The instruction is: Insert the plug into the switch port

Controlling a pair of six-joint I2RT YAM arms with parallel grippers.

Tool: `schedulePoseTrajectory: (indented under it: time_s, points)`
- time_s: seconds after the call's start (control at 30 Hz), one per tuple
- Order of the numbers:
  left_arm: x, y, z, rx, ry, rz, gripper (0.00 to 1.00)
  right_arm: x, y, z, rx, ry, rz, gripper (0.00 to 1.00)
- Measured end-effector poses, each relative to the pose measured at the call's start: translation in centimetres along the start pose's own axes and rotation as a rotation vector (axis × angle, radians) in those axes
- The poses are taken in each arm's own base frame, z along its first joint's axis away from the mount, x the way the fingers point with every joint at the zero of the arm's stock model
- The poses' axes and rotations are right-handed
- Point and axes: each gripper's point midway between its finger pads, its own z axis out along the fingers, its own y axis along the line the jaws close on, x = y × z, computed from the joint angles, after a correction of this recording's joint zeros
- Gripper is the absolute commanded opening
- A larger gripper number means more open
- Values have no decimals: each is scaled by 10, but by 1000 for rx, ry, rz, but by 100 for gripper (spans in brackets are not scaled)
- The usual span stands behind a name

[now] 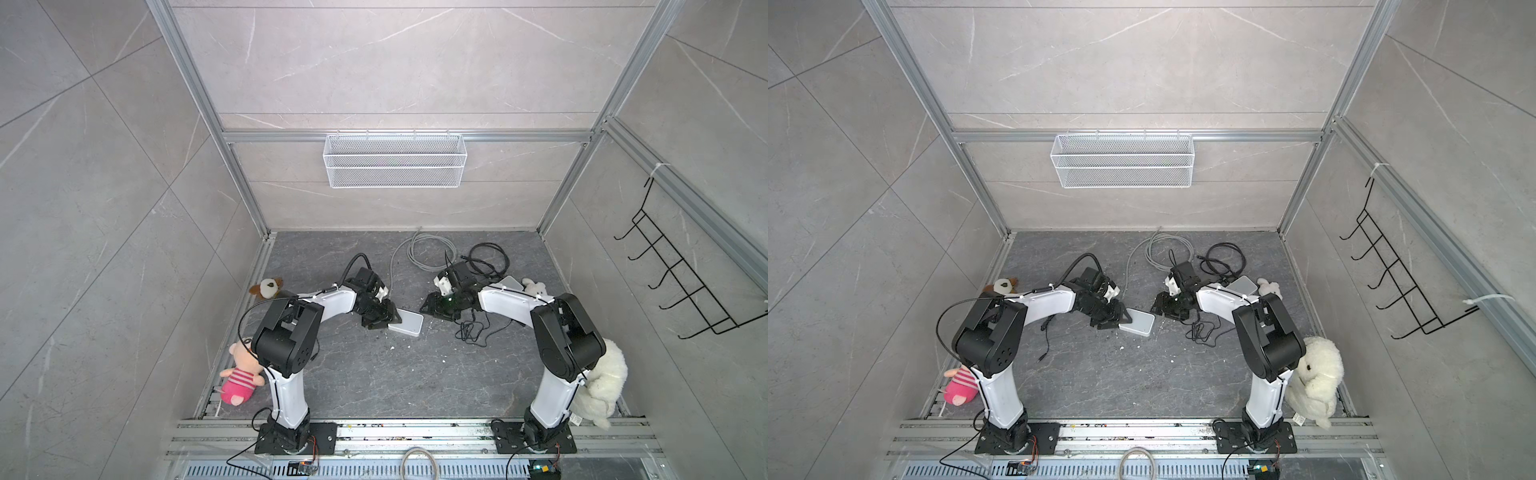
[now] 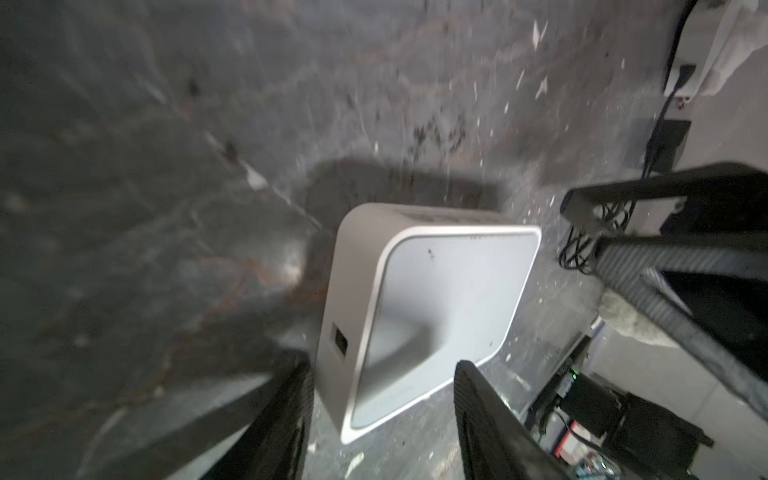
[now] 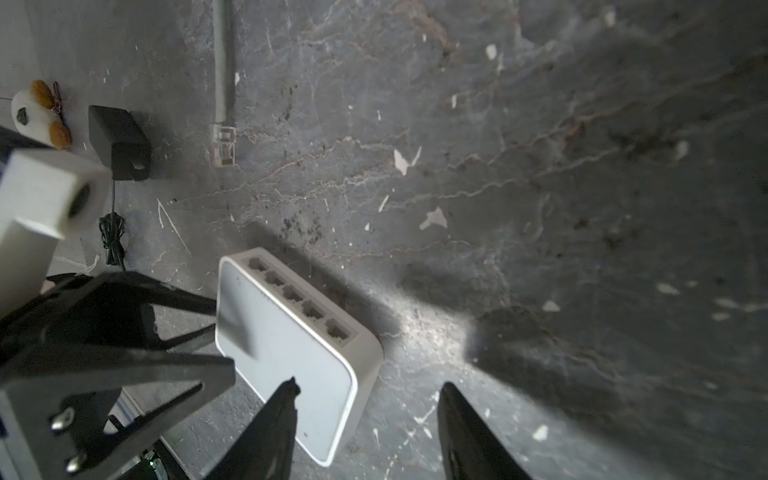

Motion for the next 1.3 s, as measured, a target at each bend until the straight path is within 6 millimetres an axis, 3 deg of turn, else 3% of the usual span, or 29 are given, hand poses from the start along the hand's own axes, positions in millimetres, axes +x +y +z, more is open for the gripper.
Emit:
schedulePoseTrajectory:
  time_s: [0.17, 0.33, 0.43, 0.57, 0.7, 0.8, 0.9, 1.07, 1.3]
  points:
    - [16, -8, -11, 40, 5, -8, 58, 0, -3, -3, 2, -4, -3, 57]
    - [15, -10, -32, -1, -52, 4, 57, 0, -2, -3, -3, -7, -9, 57]
    - [11, 17, -58, -170, -134, -51, 59, -1, 0, -5, -7, -13, -16, 57]
    - [10, 69, -105, -424, -263, -185, 59, -3, 4, -11, -18, -32, -26, 56]
    - [30, 123, -131, -585, -297, -336, 58, -1, 3, -10, -26, -38, -29, 55]
    - [49, 152, -136, -669, -270, -410, 56, 4, -1, -7, -26, -30, -24, 55]
    - [59, 166, -137, -705, -258, -446, 54, 6, -2, -6, -25, -27, -22, 55]
    - [69, 181, -136, -723, -248, -486, 47, 6, -2, -6, -30, -28, -24, 55]
    - [68, 190, -129, -709, -265, -498, 40, 7, -1, -6, -36, -24, -24, 55]
